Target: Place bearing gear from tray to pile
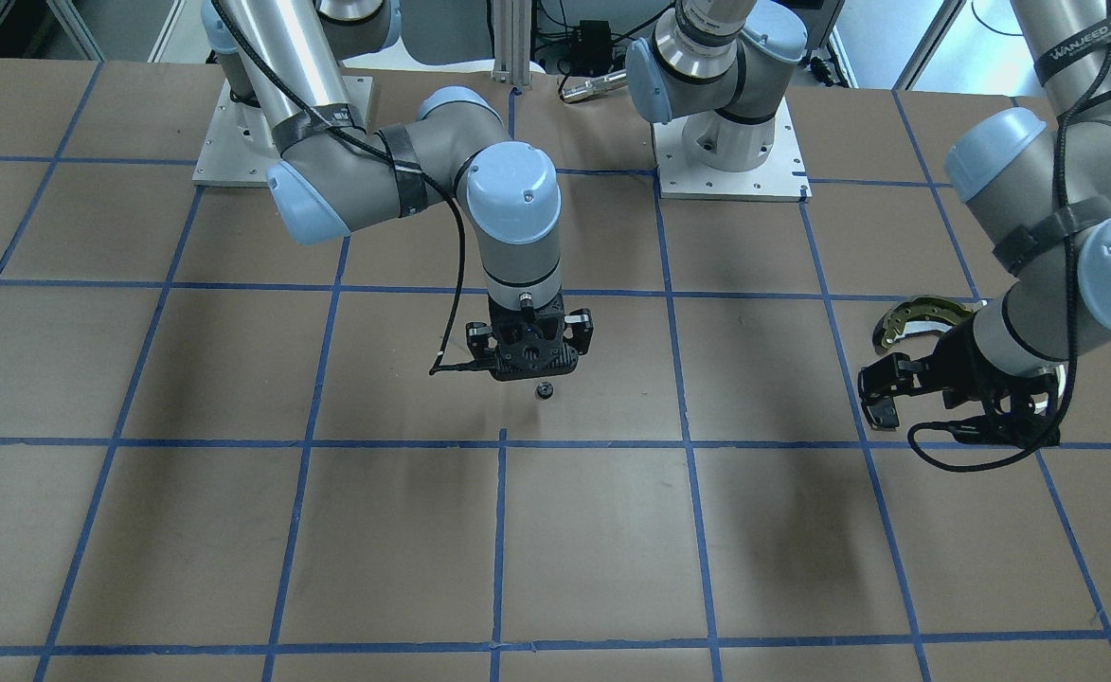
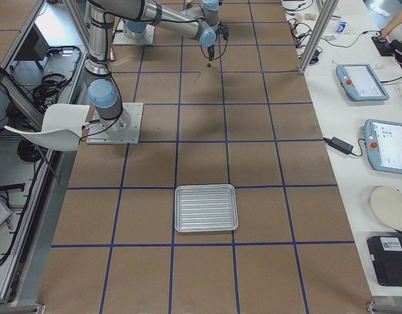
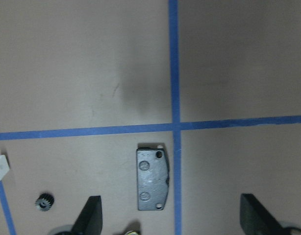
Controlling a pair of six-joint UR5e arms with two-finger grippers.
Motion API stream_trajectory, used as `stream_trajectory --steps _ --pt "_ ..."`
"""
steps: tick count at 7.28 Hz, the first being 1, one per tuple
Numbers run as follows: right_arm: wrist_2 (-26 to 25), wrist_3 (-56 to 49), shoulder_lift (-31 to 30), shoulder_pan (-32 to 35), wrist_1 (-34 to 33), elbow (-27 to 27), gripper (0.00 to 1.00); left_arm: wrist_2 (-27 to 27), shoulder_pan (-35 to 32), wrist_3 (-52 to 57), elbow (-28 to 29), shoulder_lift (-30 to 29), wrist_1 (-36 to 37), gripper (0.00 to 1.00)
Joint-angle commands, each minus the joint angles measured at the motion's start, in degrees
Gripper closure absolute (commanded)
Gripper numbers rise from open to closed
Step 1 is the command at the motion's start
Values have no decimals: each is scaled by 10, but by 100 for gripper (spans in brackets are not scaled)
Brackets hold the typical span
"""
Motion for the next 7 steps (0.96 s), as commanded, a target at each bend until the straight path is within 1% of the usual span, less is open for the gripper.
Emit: stream_trajectory --steps 1,3,4,5,6,7 --pt "-6 -92 -16 -71 58 -27 0 -27 -75 -97 -3 -5 0 0" --pt "-4 -237 -85 -190 149 -34 0 -26 -194 -221 0 -16 14 0" --pt "-4 -271 -118 -235 208 -57 0 -30 -239 -263 -3 -24 27 0" --pt "-6 -276 -140 -245 303 -113 0 -45 -281 -284 -6 -33 34 0" --pt "-5 -275 -151 -244 366 -177 0 -51 -321 -329 -8 -48 62 0" --pt "-1 -273 -173 -244 409 -198 0 -66 -348 -349 -13 -62 83 0"
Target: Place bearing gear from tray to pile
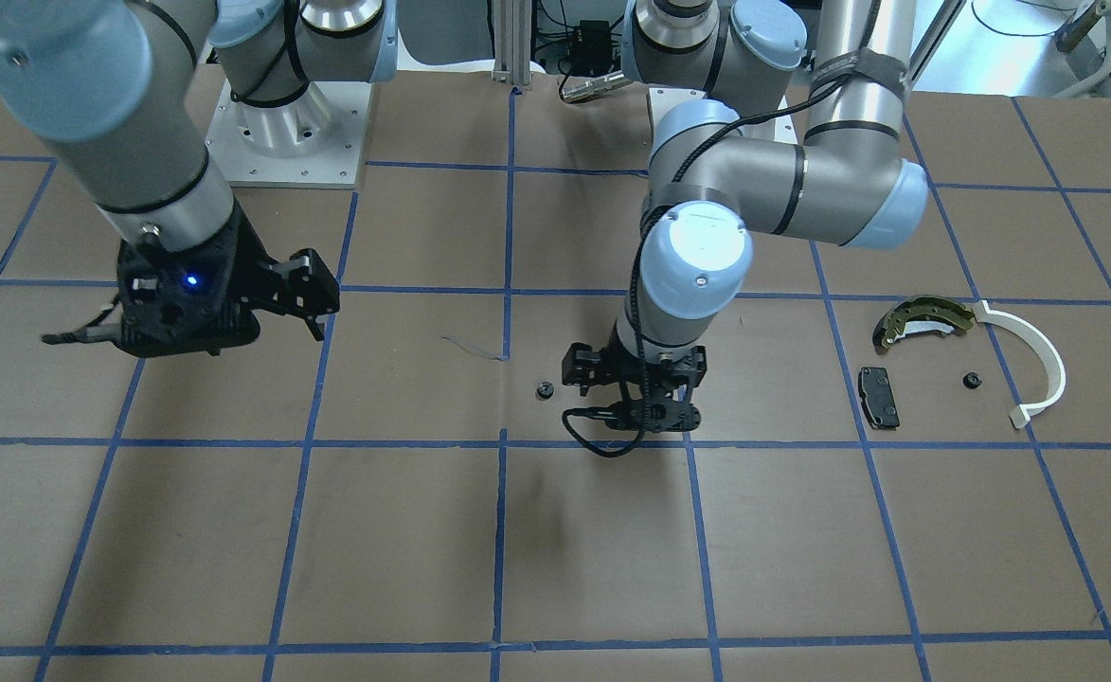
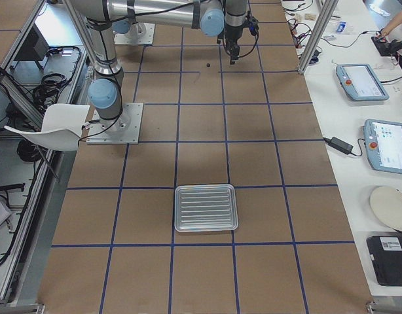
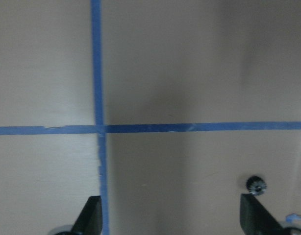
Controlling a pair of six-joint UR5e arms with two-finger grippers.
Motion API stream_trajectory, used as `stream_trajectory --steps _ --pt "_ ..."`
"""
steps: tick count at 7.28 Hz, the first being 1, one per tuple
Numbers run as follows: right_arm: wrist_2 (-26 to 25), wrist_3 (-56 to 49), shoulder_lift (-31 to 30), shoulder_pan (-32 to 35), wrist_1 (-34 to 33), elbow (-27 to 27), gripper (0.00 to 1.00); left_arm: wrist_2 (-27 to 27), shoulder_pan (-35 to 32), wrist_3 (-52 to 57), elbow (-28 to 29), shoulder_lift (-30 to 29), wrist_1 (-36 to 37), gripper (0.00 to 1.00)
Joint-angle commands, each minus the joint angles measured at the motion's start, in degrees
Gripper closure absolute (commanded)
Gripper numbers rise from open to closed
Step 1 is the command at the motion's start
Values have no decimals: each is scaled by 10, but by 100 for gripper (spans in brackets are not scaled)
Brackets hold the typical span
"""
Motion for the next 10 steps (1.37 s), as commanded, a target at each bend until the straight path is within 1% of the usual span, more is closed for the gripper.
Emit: stream_trajectory --steps 1,2,3,4,5,6,7,10 --pt "8 -4 -53 -3 77 -27 0 -18 -57 -55 -17 -34 52 0" --pt "-3 -3 -63 -4 69 -3 0 -20 -60 -66 -36 -49 91 0" --pt "-1 -4 -65 -12 76 5 0 -19 -61 -66 -55 -56 112 0" --pt "2 -4 -59 -12 69 5 0 -21 -60 -61 -63 -61 121 0" --pt "-2 -5 -58 -19 65 2 0 -22 -60 -60 -63 -64 121 10" --pt "0 -4 -58 -22 66 5 0 -29 -59 -60 -62 -64 121 32" --pt "3 -2 -58 -27 66 6 0 -39 -59 -58 -61 -64 121 47" --pt "-1 -6 -58 -32 76 8 0 -38 -58 -59 -59 -70 119 48"
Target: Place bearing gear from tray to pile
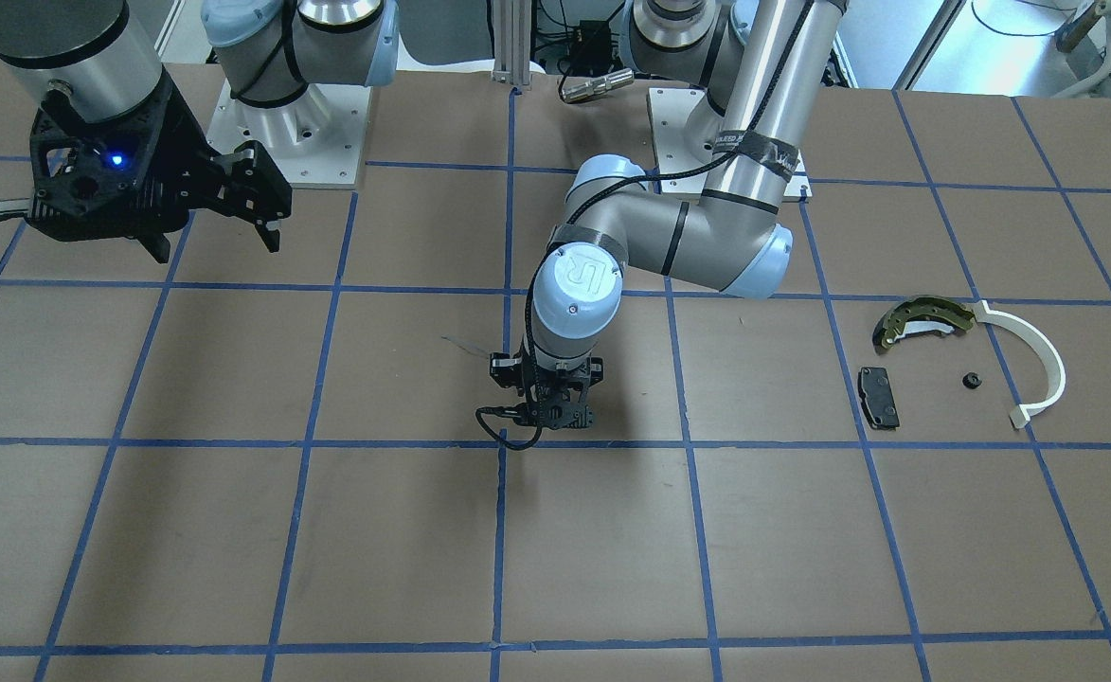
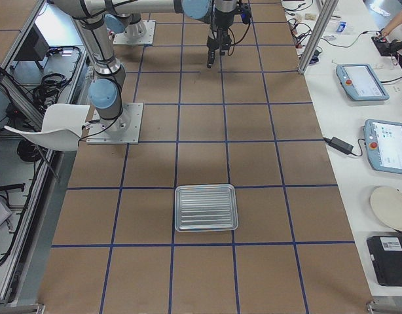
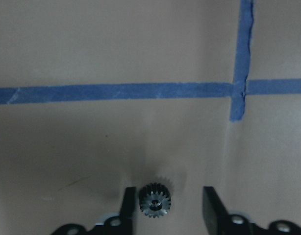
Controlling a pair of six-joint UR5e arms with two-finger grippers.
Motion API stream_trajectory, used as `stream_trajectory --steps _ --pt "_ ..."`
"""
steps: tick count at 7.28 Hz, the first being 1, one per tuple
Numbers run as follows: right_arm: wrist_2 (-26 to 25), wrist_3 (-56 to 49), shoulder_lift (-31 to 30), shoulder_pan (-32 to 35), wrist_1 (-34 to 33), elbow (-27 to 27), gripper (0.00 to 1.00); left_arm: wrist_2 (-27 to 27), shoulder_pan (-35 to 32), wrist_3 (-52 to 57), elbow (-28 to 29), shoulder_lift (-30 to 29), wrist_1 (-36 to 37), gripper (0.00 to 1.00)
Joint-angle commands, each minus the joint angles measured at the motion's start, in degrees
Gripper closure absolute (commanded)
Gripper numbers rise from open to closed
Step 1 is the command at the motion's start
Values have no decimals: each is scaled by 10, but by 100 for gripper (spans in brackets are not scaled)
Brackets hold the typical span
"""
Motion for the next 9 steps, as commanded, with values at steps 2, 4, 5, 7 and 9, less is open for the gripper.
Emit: stream_trajectory --steps 2,4,5,7,9 --pt "4 3 -2 -3 4 8 0 2 2 -1 1 -4 -1 47" --pt "5 8 -4 -3 -2 14 0 1 2 -1 1 -3 -2 96" --pt "4 8 -4 -3 -2 14 0 2 2 -2 2 -3 -2 100" --pt "4 10 -4 -4 3 16 0 2 24 0 19 14 -29 100" --pt "3 11 -5 -3 -6 16 0 4 119 82 108 32 -174 100"
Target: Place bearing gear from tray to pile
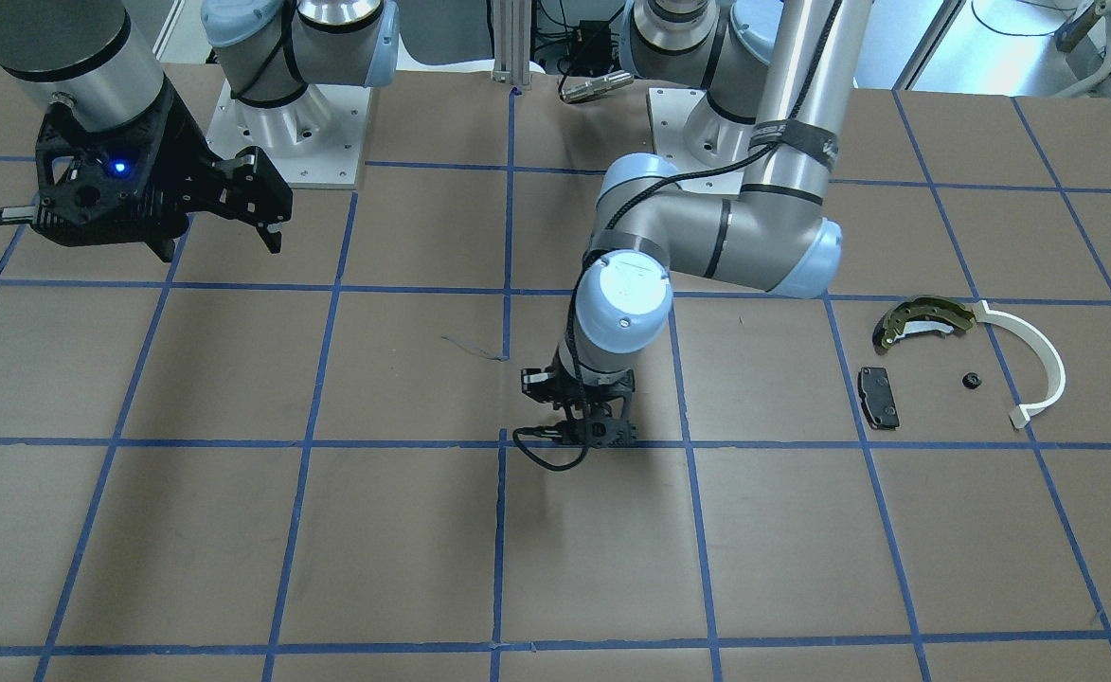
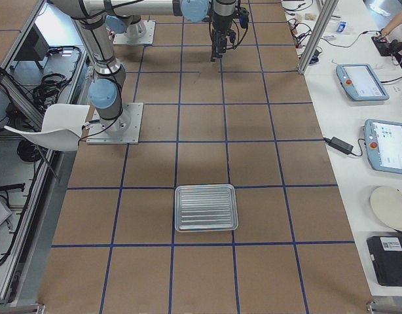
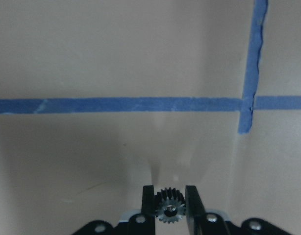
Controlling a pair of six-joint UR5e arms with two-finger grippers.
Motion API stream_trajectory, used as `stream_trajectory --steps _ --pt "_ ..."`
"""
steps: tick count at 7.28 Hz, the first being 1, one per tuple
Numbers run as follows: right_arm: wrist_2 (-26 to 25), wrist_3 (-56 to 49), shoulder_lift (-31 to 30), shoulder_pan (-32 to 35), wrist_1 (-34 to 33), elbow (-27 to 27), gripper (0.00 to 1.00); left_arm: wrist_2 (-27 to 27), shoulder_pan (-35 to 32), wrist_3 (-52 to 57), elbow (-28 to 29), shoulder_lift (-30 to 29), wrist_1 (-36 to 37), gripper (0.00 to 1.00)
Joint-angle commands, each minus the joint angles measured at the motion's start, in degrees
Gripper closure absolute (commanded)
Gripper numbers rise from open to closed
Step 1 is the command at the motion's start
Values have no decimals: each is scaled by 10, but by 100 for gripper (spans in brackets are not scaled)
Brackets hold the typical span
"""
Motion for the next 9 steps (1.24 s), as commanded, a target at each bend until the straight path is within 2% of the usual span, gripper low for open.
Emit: stream_trajectory --steps 1,2,3,5,7,9 --pt "0 0 1 0 -3 0 0 5 109 110 105 12 -167 100" --pt "0 0 1 -1 -3 0 0 21 171 178 121 13 -198 100" --pt "0 0 1 -1 -3 0 0 81 226 242 116 12 -195 100" --pt "-1 0 0 -3 -1 0 0 106 333 361 110 4 -194 100" --pt "0 -2 0 -3 3 1 0 131 413 402 90 -9 -168 100" --pt "-1 0 0 -3 -2 1 0 158 457 424 48 -8 -158 100"
